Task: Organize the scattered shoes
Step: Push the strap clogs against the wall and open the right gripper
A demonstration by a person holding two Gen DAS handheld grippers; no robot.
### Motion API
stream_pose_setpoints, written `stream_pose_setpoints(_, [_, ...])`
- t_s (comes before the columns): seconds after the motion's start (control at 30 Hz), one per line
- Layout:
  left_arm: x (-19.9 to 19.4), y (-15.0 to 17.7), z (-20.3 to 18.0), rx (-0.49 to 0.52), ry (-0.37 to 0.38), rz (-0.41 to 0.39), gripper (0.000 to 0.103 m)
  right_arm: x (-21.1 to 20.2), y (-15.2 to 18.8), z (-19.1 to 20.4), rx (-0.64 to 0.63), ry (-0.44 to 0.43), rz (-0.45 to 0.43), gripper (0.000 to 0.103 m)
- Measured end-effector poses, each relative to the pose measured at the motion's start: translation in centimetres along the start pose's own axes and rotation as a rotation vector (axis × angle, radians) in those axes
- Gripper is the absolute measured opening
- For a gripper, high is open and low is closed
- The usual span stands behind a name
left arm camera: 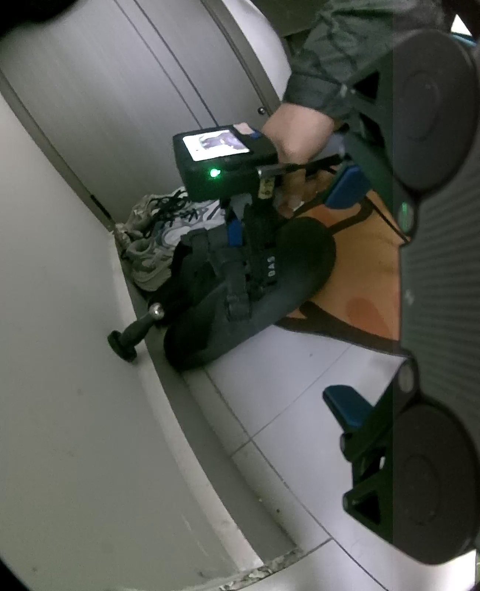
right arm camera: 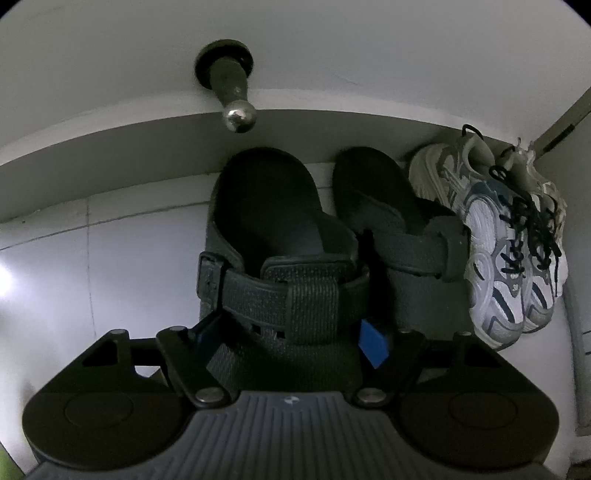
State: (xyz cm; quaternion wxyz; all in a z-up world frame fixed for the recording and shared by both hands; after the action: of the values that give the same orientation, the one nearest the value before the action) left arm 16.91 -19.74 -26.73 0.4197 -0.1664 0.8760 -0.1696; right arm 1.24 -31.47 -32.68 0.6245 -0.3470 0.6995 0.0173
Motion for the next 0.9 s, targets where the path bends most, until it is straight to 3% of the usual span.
stream_pose_setpoints(0.2, [-0.2, 0.0, -0.1, 0.013, -0.007, -0.01, 0.103, 0.5, -0.2, -1.1, 0.048, 0.005, 0.02, 0.093])
stream_pose_setpoints(0.57, [-1.1, 0.3, -1.4, 0.051, 0.042, -0.027, 0.103, -4.2, 0.4, -3.1, 0.166, -0.059, -0.007, 0.093])
stream_pose_setpoints(0.77, [-1.8, 0.5, -2.0, 0.075, 0.061, -0.053, 0.103, -8.3, 1.3, -6.1, 0.204, -0.03, -0.053, 0.092])
stream_pose_setpoints(0.9, [-2.4, 0.4, -2.0, 0.074, 0.066, -0.075, 0.103, -10.7, 2.8, -8.6, 0.242, 0.028, -0.039, 0.092])
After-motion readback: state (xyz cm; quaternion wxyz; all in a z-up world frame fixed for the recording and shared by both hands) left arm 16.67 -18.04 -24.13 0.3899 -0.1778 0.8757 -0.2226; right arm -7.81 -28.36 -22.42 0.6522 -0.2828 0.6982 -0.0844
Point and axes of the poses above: each gripper's, at about its wrist camera, not at the fingertips, and x roughly the way its jaws point, z to its left, y to its underside, the point moved 5 cm from there along x, roughly the way its jaws point, and after that the axes turned 3 degrees about -z, right-handed, at the moved point
